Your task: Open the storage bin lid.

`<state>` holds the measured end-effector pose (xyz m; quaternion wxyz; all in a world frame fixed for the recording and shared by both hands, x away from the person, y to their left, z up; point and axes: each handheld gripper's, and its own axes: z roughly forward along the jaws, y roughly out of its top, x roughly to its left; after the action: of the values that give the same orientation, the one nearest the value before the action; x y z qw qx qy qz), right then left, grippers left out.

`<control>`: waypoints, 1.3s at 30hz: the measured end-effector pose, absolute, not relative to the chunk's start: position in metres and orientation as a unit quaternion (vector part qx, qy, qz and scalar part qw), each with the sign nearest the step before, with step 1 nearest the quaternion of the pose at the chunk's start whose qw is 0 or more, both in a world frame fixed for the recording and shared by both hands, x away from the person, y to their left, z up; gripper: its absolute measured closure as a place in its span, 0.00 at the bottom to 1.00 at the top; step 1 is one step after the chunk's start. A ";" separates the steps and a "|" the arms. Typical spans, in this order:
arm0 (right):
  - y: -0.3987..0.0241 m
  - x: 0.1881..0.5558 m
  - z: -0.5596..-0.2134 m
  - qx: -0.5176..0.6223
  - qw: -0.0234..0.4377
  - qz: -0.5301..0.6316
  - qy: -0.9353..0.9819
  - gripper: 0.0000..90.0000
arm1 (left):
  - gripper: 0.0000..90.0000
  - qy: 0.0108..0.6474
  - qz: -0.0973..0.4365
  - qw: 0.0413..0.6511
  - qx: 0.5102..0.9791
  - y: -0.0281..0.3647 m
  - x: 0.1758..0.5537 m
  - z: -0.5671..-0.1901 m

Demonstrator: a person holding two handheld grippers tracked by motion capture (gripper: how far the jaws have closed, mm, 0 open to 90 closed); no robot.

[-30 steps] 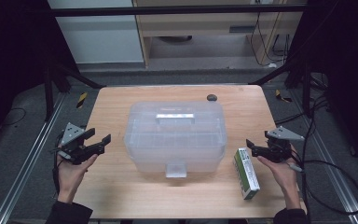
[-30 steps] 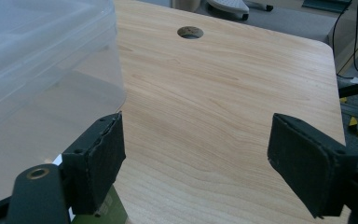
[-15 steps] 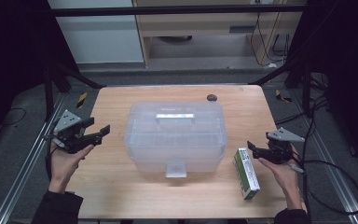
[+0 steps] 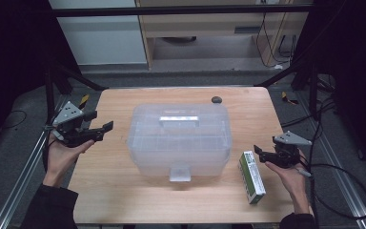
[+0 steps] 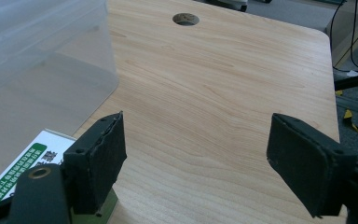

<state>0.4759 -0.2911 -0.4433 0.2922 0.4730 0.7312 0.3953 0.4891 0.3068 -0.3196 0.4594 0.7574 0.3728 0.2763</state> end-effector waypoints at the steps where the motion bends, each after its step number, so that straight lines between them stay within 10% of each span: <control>1: -0.291 0.476 -0.444 0.473 0.292 0.393 0.733 0.22 | 0.29 0.369 0.276 0.458 0.760 0.306 0.490 -0.318; 39: -0.290 0.478 -0.450 0.474 0.285 0.376 0.744 0.22 | 0.29 0.261 0.276 0.416 0.826 0.237 0.502 -0.294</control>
<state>0.4784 -0.2904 -0.4502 0.2849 0.4740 0.7436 0.3758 0.5024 0.2365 -0.2939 0.4157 0.8264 0.2609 0.2761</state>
